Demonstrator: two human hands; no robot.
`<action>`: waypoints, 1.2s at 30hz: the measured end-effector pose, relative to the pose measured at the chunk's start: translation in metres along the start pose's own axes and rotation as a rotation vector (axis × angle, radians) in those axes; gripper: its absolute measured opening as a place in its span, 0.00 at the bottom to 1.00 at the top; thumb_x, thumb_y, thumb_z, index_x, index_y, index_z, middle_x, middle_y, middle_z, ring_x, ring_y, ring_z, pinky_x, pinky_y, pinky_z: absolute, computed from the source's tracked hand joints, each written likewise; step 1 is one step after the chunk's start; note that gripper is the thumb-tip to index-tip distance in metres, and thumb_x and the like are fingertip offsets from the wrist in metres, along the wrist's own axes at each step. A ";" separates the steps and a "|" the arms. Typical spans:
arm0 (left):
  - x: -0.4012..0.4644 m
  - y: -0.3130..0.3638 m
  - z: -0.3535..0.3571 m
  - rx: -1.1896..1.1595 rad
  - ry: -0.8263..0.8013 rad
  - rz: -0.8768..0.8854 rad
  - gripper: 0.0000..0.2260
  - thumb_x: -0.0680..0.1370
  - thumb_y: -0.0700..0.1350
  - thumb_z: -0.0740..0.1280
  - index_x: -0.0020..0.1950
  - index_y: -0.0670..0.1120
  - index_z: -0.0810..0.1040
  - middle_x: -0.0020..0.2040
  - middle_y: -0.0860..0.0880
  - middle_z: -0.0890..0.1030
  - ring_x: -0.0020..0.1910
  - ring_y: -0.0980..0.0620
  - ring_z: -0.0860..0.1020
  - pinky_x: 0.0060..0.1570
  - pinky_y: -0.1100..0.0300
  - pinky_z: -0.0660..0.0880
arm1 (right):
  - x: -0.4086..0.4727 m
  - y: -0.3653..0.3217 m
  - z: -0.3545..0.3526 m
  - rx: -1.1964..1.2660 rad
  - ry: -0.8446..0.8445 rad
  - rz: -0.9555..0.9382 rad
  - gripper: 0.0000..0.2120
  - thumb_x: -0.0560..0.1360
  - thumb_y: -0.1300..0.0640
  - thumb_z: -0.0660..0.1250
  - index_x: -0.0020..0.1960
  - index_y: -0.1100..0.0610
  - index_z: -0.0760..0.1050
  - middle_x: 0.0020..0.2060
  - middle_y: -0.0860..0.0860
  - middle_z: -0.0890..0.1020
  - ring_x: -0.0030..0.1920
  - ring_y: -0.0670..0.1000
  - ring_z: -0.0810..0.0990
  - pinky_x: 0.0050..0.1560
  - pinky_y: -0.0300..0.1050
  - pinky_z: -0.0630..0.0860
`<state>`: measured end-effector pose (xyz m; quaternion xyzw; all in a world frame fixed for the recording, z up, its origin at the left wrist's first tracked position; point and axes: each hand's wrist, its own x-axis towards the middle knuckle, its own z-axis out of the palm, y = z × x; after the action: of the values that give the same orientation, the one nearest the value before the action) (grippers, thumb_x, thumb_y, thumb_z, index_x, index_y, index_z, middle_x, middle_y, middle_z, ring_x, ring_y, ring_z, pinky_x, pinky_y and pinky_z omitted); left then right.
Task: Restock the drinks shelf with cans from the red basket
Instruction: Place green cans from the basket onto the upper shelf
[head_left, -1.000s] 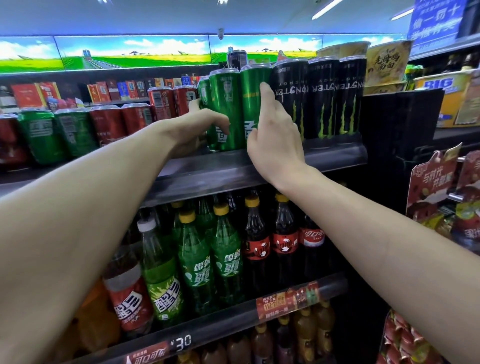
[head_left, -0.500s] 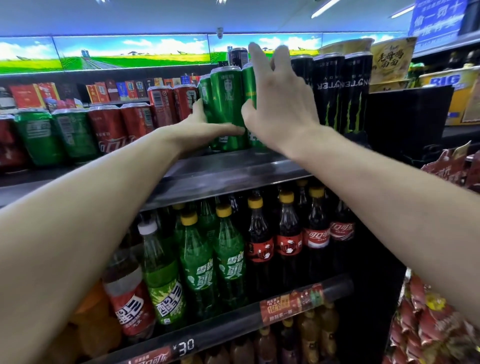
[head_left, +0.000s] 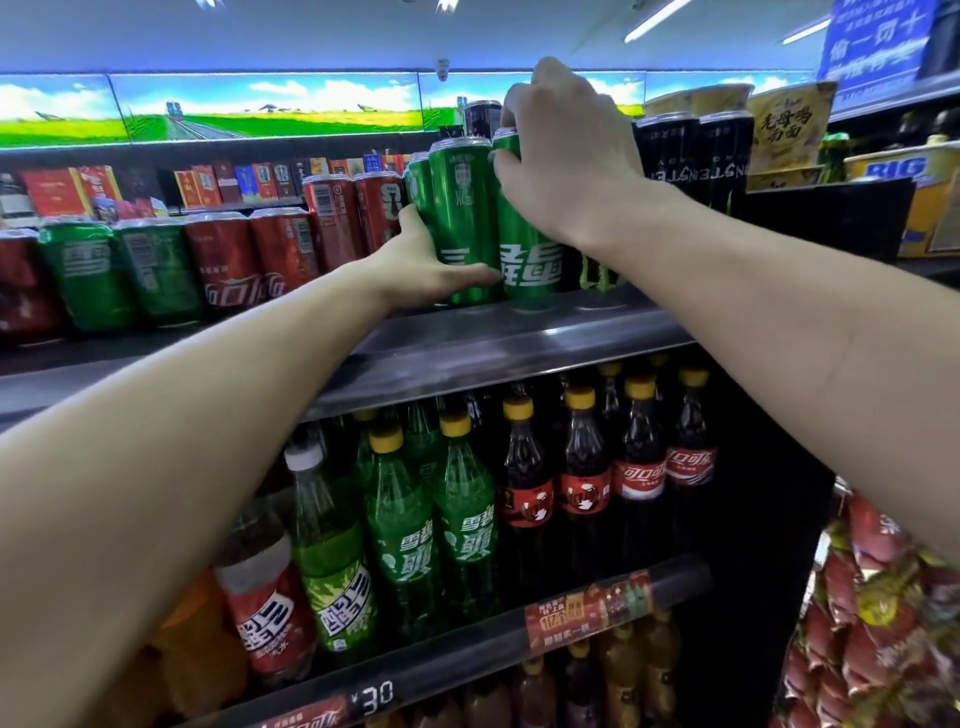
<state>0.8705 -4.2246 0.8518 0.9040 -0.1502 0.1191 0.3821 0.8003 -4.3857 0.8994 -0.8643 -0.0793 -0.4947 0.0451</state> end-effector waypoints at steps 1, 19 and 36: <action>0.001 0.001 0.000 0.007 0.017 -0.009 0.50 0.73 0.58 0.78 0.81 0.42 0.49 0.66 0.47 0.78 0.61 0.48 0.78 0.59 0.56 0.73 | 0.000 0.001 0.000 0.010 0.005 0.003 0.11 0.81 0.60 0.63 0.61 0.62 0.77 0.64 0.57 0.73 0.55 0.61 0.78 0.50 0.51 0.73; -0.003 -0.006 -0.016 -0.394 0.121 -0.156 0.35 0.49 0.40 0.79 0.55 0.45 0.79 0.52 0.43 0.87 0.53 0.40 0.86 0.55 0.40 0.83 | -0.008 0.010 0.010 0.094 0.004 0.003 0.18 0.83 0.53 0.63 0.68 0.61 0.69 0.64 0.57 0.73 0.58 0.60 0.76 0.51 0.50 0.71; -0.007 0.001 -0.013 -0.046 -0.014 -0.023 0.54 0.61 0.63 0.82 0.79 0.44 0.63 0.69 0.47 0.79 0.66 0.47 0.79 0.70 0.50 0.74 | -0.019 0.003 0.020 0.077 -0.040 0.034 0.22 0.85 0.55 0.58 0.76 0.61 0.61 0.73 0.57 0.65 0.54 0.66 0.77 0.46 0.52 0.68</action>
<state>0.8627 -4.2149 0.8592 0.8974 -0.1454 0.1048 0.4033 0.8089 -4.3872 0.8731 -0.8729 -0.0844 -0.4729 0.0851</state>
